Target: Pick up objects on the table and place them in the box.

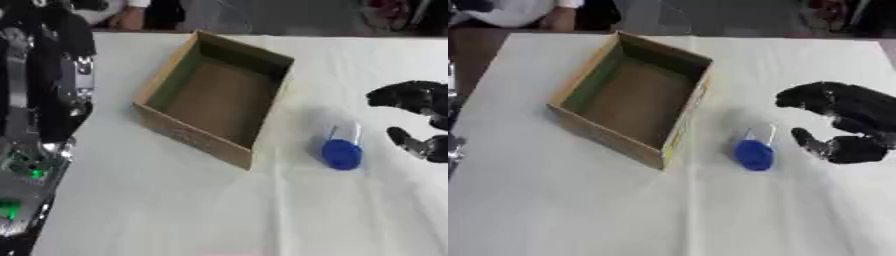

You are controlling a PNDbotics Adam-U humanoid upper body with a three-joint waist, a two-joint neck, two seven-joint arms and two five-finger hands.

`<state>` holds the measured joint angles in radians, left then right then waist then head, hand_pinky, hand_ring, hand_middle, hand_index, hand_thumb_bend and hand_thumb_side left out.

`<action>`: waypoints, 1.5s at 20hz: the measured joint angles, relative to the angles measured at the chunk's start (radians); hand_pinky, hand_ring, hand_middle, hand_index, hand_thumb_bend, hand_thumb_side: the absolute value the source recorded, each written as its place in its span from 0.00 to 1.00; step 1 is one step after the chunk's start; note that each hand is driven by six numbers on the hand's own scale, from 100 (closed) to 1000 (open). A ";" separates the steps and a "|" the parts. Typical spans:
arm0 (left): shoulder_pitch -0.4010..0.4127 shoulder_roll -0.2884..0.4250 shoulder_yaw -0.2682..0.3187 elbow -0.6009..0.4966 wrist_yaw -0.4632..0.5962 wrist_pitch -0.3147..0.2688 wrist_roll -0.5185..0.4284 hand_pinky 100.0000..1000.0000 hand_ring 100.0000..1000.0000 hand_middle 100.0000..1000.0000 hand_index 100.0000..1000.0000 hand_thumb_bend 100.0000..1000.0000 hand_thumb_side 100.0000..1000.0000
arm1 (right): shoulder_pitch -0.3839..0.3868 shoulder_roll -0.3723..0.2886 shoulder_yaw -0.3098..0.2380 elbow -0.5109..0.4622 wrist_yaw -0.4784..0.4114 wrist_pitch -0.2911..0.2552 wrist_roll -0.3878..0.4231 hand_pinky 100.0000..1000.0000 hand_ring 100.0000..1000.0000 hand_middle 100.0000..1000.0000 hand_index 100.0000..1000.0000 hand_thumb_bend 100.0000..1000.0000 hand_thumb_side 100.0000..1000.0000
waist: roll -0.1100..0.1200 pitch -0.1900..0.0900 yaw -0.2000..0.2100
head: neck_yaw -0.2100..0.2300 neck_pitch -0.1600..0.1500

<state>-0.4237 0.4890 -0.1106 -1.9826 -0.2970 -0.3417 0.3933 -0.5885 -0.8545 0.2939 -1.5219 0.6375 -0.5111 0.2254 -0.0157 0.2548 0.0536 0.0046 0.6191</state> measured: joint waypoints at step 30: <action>0.011 0.000 -0.001 0.000 0.002 -0.001 -0.017 0.61 0.65 0.88 0.74 0.00 0.71 | -0.096 0.172 0.045 0.201 0.057 0.191 0.221 1.00 1.00 0.97 1.00 0.00 1.00 | 0.000 -0.014 -0.002 | -0.017 -0.006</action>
<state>-0.4123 0.4890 -0.1116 -1.9827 -0.2946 -0.3425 0.3759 -0.6849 -0.6824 0.3387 -1.3213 0.6942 -0.3200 0.4464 -0.0159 0.2406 0.0518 -0.0121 0.6131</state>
